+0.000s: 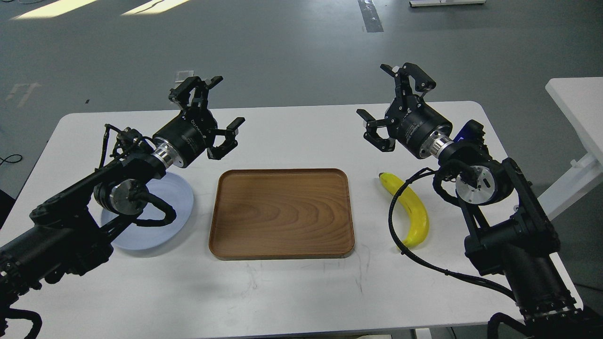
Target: Place banana on plate with both arms
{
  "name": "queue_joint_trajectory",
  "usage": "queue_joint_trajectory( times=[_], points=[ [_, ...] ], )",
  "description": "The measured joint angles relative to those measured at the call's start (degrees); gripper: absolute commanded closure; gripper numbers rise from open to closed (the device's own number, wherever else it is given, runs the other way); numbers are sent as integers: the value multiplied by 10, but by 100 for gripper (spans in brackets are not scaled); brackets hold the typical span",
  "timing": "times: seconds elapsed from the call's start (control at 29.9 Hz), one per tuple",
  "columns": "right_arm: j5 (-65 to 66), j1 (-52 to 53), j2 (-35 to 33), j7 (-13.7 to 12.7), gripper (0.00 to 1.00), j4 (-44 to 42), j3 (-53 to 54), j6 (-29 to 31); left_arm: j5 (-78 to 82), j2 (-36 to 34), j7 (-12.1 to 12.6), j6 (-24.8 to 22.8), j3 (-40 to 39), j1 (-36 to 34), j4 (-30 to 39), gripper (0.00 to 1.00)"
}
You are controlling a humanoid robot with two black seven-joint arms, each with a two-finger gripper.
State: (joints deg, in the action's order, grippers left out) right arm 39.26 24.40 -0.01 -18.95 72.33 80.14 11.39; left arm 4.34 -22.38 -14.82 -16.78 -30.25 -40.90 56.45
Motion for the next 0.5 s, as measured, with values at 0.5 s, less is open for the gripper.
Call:
queue_joint_trajectory(
  times=[0.5],
  points=[
    [3,-19,-3,-3,1,9,-17,1,3,7,-2,-15,0,27,-2,2]
  ],
)
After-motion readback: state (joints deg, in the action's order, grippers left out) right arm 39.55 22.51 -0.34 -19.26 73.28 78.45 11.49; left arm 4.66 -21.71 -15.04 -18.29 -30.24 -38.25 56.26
